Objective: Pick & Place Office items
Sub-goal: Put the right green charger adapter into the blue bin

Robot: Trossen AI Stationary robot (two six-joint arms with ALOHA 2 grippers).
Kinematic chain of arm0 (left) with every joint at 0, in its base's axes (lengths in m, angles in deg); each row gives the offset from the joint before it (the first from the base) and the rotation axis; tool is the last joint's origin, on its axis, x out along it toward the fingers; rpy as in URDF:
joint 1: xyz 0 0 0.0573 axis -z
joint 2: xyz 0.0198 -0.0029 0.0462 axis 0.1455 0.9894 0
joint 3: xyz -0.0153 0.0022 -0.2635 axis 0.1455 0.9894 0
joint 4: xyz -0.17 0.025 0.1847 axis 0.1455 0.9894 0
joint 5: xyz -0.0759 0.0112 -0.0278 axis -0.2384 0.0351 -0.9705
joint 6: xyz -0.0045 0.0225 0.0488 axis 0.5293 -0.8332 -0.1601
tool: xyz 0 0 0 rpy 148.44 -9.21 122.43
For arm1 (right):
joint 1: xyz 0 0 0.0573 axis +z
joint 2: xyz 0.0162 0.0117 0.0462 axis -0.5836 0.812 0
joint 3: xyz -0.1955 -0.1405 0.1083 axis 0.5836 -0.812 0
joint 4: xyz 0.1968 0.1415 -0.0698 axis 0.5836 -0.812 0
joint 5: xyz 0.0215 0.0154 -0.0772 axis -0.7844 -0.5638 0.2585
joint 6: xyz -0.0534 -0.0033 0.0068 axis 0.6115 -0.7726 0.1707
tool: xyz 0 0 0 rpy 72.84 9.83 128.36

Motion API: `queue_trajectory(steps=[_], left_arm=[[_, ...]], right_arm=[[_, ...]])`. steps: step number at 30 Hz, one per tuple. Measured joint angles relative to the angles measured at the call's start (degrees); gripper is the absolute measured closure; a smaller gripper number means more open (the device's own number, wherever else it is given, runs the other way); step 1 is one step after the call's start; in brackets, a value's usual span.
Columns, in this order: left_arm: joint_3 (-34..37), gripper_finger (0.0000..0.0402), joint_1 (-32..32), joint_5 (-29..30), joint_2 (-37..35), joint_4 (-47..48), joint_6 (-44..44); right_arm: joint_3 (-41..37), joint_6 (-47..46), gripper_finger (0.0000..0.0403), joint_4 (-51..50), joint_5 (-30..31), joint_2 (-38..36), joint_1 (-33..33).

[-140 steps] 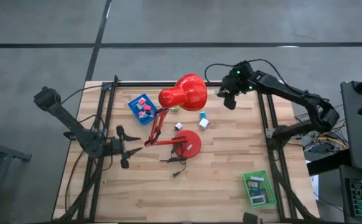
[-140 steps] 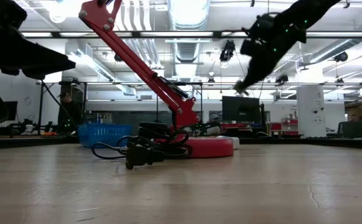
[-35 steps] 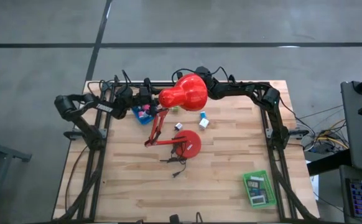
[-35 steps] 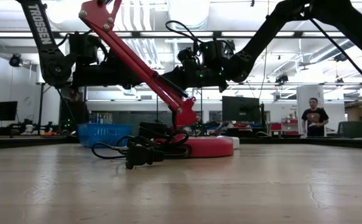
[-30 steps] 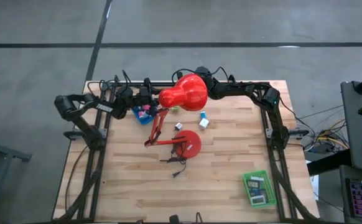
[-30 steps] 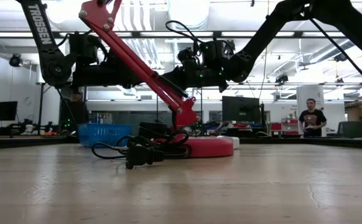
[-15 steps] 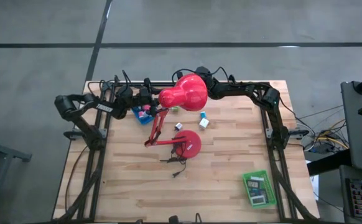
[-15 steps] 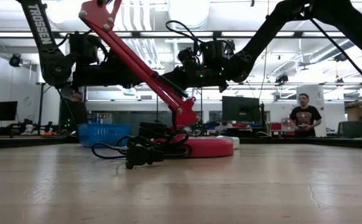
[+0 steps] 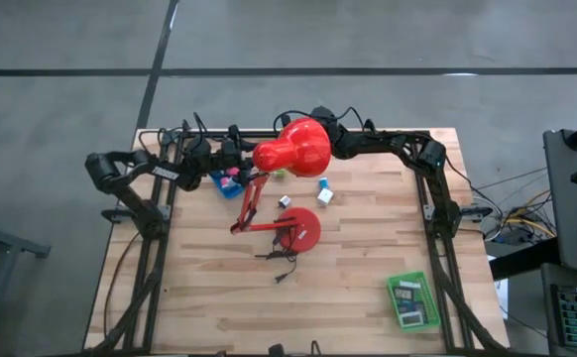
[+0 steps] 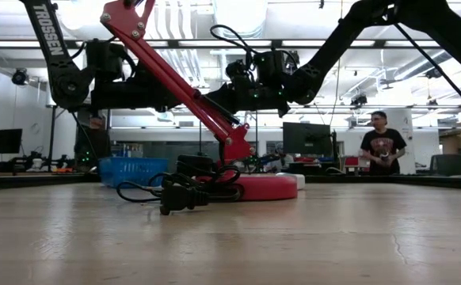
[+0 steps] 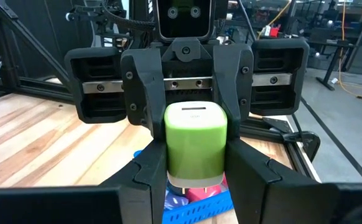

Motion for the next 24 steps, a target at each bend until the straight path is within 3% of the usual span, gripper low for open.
queue_trajectory(steps=[4, 9, 13, 17, 24], left_arm=[[0.0, 0.0279, 0.0, 0.0, 0.0, 0.0, 0.2], [0.1, 0.0279, 0.0, 0.0, 0.0, 0.0, -0.1], [0.6, 0.0279, 0.0, -0.1, -0.3, 0.0, -0.1], [1.7, 0.0279, 0.1, 0.0, -1.7, 0.2, -0.1], [4.7, 0.0279, -0.4, 4.4, -4.1, 2.0, -1.1]], right_arm=[[0.0, -0.6, 0.0271, 0.0, 0.5, 0.0, 0.0], [0.0, -1.0, 0.0164, -0.2, 2.9, 0.0, 0.0], [0.0, -1.0, 0.0112, -0.4, 3.4, 0.0, 0.0], [0.2, -0.9, 0.0093, -1.5, 4.2, 0.0, 0.2], [-0.1, -1.0, 0.0095, -1.3, 2.8, -0.8, 0.7]])
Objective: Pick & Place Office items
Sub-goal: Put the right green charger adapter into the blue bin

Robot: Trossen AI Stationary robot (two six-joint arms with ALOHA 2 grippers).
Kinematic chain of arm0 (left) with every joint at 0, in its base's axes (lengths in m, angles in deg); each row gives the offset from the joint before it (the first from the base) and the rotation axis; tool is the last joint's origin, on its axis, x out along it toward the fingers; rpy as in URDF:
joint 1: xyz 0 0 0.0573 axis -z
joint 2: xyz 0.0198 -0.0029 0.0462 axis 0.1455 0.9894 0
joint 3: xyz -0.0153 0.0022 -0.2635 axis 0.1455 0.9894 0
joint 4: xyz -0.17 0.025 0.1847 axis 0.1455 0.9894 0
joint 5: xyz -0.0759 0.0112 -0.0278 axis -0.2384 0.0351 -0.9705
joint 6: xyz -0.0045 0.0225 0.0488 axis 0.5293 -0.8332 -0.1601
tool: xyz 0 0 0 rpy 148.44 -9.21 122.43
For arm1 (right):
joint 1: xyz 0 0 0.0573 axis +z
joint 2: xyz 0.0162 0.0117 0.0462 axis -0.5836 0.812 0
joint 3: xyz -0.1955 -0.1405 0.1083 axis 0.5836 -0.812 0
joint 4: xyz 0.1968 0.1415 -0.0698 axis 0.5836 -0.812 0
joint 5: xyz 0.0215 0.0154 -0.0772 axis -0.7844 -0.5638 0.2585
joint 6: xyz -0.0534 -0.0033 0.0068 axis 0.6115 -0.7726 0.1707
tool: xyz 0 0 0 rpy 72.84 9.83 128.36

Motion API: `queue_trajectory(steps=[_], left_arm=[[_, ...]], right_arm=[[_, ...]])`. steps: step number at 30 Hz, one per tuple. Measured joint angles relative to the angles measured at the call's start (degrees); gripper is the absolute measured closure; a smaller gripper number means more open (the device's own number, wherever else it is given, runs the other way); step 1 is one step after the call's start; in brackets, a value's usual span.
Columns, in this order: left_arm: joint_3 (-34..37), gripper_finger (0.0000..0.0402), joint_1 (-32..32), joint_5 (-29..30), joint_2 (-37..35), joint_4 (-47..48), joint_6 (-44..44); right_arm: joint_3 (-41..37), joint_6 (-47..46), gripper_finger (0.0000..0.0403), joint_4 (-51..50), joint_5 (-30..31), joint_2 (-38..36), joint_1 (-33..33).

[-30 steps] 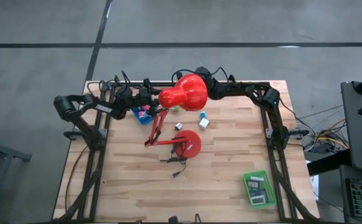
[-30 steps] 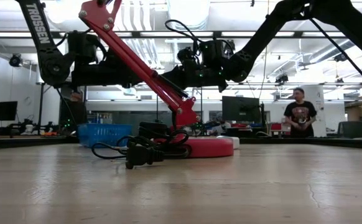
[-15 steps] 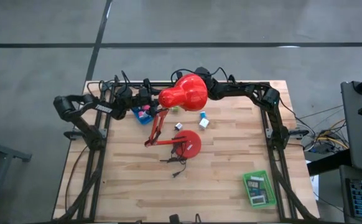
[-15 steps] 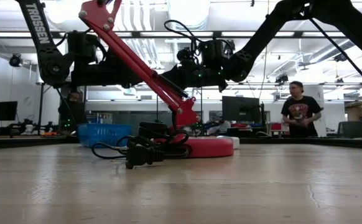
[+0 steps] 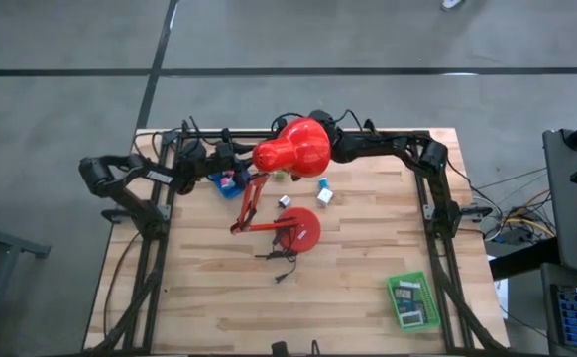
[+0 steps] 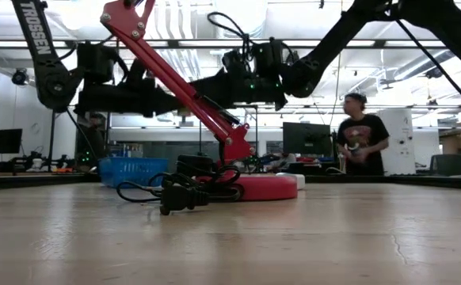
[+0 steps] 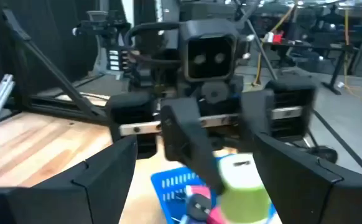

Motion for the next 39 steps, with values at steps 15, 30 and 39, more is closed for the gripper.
queue_trajectory(steps=[15, 30, 39], left_arm=[[8.1, 0.0279, -0.9, 5.0, -6.8, 0.8, 0.3], [16.9, 0.0279, -0.8, 14.6, -16.4, 9.0, 9.0], [16.7, 0.0279, -0.8, 21.0, -16.8, 17.1, 11.8]], right_arm=[[-2.6, -0.4, 0.0118, -2.0, 2.4, 0.3, 2.3], [-14.3, 0.7, 0.0163, -1.7, 8.2, -8.9, 2.5], [-30.5, 1.0, 0.0166, -1.8, 14.2, -26.9, 4.3]])
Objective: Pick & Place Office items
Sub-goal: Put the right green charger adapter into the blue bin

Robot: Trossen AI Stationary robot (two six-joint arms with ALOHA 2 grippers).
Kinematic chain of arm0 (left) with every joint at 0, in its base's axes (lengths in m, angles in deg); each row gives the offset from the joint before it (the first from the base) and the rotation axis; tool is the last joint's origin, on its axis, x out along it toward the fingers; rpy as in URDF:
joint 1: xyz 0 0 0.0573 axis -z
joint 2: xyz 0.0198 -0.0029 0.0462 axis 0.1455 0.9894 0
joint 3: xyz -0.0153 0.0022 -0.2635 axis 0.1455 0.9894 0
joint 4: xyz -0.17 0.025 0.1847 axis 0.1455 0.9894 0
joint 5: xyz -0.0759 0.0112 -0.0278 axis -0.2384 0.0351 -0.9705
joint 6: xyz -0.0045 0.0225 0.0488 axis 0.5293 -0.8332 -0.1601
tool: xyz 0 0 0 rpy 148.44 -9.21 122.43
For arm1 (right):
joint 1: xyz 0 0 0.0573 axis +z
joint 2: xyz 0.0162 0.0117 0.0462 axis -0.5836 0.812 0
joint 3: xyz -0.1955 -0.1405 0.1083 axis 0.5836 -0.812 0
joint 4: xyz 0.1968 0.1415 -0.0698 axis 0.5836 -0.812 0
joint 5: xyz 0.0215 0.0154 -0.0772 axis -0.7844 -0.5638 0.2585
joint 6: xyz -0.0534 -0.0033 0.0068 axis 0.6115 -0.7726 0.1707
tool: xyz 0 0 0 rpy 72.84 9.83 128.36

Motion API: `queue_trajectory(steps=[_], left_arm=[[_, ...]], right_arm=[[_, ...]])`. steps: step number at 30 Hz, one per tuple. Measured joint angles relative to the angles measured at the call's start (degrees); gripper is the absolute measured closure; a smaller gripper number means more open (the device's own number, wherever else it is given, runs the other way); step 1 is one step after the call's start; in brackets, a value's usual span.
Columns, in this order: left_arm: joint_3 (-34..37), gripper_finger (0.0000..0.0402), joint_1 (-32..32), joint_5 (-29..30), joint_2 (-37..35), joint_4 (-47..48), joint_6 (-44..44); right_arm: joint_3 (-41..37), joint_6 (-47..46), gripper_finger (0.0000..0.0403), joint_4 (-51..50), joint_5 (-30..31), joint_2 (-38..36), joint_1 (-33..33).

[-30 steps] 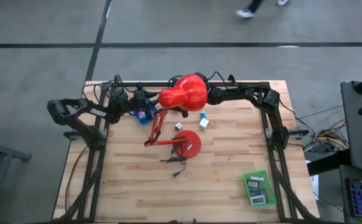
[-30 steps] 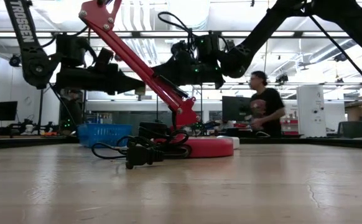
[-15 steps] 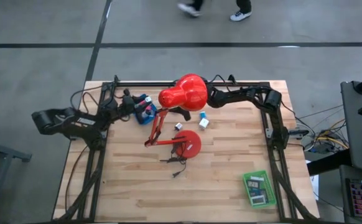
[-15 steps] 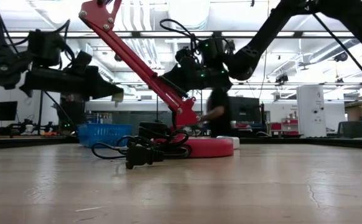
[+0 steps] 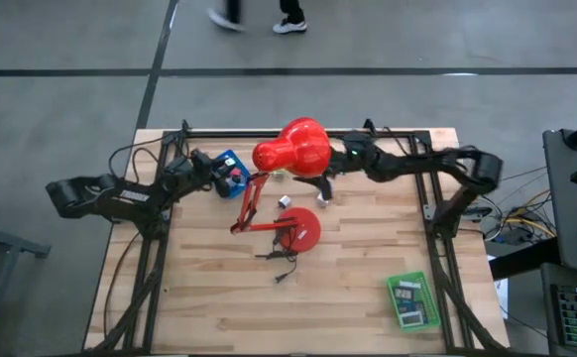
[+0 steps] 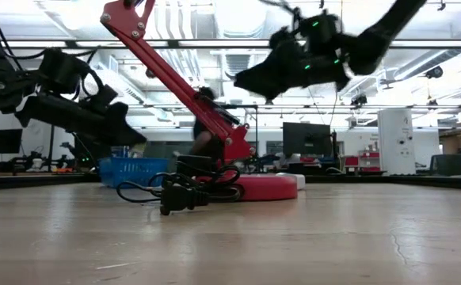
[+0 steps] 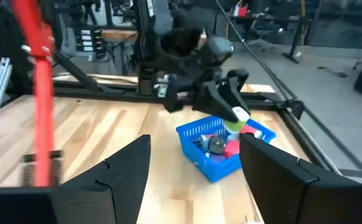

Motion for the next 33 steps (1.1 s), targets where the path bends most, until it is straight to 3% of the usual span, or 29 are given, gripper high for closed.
queue_trajectory(steps=[7, 13, 20, 33], left_arm=[[0.1, 0.0279, 0.2, 2.5, -0.5, 4.1, 1.3], [-0.2, 0.0279, 0.2, 5.1, -0.5, 9.8, 2.5], [-0.4, 0.0279, 0.2, 5.2, -0.6, 11.1, 2.7], [-2.4, 0.0279, 0.1, 2.6, -0.9, 15.6, 3.2]], right_arm=[[-10.2, -0.3, 0.0166, 0.0, 7.5, -12.7, 4.6], [-14.3, -0.1, 0.0166, 0.0, 11.9, -18.5, 8.4], [-15.5, -0.1, 0.0166, -1.0, 14.9, -19.8, 10.8], [-15.5, -0.1, 0.0166, -1.2, 15.3, -19.4, 11.4]])
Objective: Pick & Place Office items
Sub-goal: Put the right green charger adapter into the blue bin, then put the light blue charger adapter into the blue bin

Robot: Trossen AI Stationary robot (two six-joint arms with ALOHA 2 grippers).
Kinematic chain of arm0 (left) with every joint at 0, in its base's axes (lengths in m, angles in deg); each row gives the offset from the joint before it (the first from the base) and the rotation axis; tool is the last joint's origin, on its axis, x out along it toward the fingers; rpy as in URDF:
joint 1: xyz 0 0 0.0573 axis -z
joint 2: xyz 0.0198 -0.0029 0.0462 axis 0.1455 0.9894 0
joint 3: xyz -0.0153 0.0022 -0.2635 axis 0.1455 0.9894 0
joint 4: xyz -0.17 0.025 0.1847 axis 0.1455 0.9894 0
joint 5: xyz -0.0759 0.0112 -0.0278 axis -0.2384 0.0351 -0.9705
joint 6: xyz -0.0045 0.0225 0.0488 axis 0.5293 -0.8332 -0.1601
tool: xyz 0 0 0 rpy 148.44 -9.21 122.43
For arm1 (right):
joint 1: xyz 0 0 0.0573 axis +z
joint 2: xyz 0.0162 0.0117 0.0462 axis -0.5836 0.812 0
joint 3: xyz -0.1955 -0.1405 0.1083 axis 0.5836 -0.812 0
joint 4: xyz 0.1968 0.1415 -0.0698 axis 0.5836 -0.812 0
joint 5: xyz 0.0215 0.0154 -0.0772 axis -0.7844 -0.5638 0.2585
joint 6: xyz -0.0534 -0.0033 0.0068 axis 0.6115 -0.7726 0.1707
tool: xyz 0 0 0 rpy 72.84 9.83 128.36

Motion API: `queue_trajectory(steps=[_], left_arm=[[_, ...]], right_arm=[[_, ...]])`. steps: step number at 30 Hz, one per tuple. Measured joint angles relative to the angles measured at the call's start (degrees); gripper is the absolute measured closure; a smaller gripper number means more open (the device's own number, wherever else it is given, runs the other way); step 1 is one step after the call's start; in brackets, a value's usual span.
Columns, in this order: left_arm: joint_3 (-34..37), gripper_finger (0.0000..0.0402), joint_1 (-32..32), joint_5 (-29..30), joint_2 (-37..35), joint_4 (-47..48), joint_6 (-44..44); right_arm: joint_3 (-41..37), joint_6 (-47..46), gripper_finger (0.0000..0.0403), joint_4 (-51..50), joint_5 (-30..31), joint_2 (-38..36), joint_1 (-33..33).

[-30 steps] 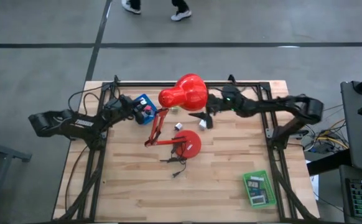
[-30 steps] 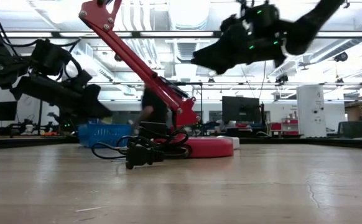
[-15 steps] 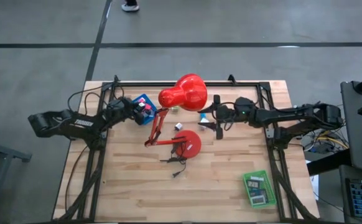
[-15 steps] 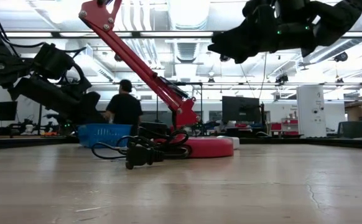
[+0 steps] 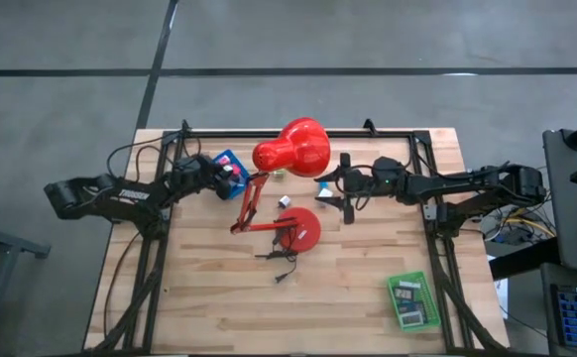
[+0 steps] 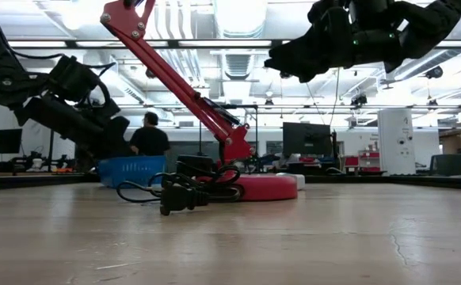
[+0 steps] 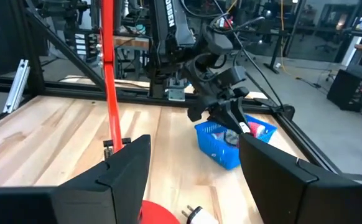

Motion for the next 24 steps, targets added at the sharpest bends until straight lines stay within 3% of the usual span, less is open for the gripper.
queue_trajectory(steps=[4, 9, 12, 24], left_arm=[[-0.4, 0.0278, 0.0, -1.0, -1.3, 0.2, -0.2], [-0.4, 0.0189, 0.0, -1.0, -4.1, 0.1, -0.4], [-0.4, 0.0157, 0.0, -1.1, -6.1, 0.0, -1.3], [-0.4, 0.0155, 0.0, -7.4, -13.9, -0.2, -3.5]], right_arm=[[0.0, -0.1, 0.0166, 0.0, 0.0, 0.0, 0.0], [0.0, -0.2, 0.0166, -0.5, -0.1, 0.0, 0.0], [0.0, -0.6, 0.0166, -1.7, -0.2, 0.0, 0.0], [0.0, -1.3, 0.0165, -14.9, 0.8, 0.0, 0.9]])
